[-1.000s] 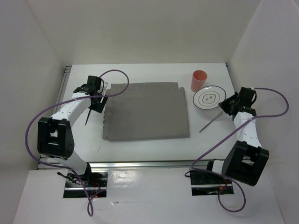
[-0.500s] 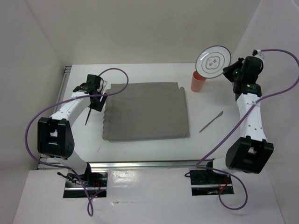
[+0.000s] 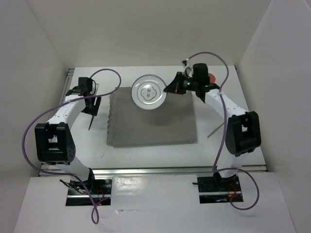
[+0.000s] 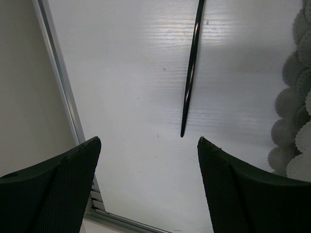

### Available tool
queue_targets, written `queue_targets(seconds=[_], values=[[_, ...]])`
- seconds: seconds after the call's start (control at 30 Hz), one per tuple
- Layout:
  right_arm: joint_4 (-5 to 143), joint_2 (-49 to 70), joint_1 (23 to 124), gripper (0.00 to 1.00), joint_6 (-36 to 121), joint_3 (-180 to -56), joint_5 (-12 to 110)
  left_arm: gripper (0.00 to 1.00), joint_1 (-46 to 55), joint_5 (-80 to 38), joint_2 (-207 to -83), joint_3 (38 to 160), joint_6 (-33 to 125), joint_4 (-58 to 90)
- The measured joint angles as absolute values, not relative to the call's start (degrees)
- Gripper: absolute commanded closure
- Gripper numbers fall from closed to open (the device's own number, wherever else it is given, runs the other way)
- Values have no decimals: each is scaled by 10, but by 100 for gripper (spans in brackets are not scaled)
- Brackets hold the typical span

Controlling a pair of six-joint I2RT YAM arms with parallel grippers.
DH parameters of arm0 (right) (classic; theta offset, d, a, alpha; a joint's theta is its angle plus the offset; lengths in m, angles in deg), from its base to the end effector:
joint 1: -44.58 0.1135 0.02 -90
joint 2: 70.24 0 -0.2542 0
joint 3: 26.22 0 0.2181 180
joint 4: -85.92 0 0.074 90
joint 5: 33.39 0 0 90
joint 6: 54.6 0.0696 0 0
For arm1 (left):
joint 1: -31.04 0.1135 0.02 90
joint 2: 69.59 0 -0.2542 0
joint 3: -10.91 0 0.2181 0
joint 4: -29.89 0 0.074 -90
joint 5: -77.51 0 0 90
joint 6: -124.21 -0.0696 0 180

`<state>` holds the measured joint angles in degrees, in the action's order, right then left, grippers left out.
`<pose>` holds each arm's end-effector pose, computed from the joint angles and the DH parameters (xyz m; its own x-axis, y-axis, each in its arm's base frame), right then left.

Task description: Set the dinner table for one person

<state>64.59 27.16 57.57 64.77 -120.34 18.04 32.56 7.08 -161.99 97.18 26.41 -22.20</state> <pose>0.3676 0.1293 0.2996 -0.7107 0.2296 -0.6650 -0.4355 0.5988 0.6722 0.3203 0.0318 0.2255 -0.8692 0.1049 -0.4831 -0.0841 0.9316 0.3536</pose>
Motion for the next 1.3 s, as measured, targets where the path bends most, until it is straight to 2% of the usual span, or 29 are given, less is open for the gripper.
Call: queue_targets(seconds=[0.2,0.37,0.73,0.77,0.87,0.97,1.07,1.13,1.17,1.23,1.3], values=[[644,344,632,100,638,-1141,138,13,330,66,-1622,972,269,-225],[644,405,626,100,636,-1127,129,13,330,63,-1624,972,269,-225],[648,461,607,100,642,-1103,134,13,330,61,-1624,972,269,-226],[649,465,607,98,643,-1102,135,13,330,61,-1625,972,269,-225],[649,466,607,81,643,-1103,135,13,330,61,-1626,972,269,-225],[645,468,607,76,638,-1105,144,13,330,62,-1628,972,269,-225],[633,473,607,45,637,-1114,147,13,330,62,-1629,972,269,-225],[628,472,607,27,635,-1127,141,13,330,63,-1629,972,269,-225],[623,470,609,25,634,-1135,144,13,330,63,-1629,972,268,-225],[609,461,617,1,628,-1146,161,15,330,64,-1629,972,267,-225],[580,445,630,1,618,-1161,209,15,330,64,-1630,972,265,-223]])
